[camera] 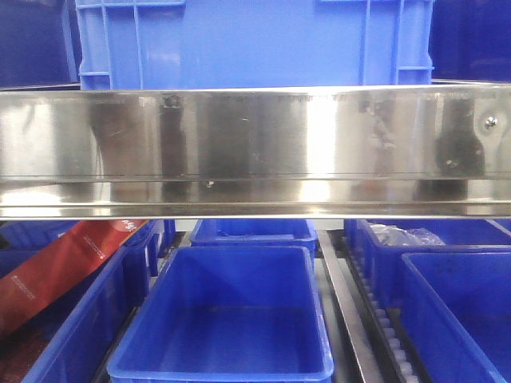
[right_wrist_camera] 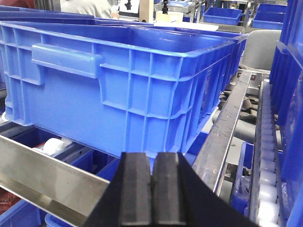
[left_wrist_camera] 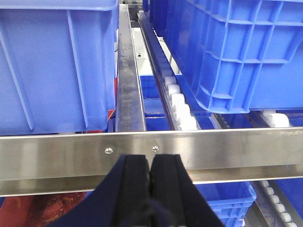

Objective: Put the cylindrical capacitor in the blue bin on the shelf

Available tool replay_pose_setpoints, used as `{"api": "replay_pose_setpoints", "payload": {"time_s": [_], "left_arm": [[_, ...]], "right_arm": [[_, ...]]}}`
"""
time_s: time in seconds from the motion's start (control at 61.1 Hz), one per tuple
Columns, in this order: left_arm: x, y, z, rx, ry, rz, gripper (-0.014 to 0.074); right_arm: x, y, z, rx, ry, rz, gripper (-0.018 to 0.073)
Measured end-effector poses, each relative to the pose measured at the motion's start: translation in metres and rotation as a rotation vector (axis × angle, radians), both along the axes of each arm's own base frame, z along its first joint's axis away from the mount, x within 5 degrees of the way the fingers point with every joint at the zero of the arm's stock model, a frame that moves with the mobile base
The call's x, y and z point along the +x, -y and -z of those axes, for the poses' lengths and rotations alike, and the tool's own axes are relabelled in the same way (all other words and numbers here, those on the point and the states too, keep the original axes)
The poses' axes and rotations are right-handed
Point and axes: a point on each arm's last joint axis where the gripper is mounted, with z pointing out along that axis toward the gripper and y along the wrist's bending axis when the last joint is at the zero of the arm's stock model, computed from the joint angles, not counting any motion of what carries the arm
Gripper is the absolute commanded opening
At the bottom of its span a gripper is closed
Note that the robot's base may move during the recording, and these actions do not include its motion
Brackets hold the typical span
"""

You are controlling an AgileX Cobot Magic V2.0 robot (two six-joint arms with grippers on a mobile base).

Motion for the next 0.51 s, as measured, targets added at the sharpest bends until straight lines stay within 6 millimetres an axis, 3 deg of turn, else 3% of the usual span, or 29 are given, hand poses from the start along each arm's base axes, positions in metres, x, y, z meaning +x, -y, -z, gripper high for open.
{"api": "replay_pose_setpoints", "payload": {"time_s": [0.507], "left_arm": [[-0.0005, -0.0001, -0.0001, 0.000, 0.002, 0.000, -0.0111]], "right_arm": [[0.0000, 0.0000, 0.0000, 0.000, 0.000, 0.000, -0.0154]]}}
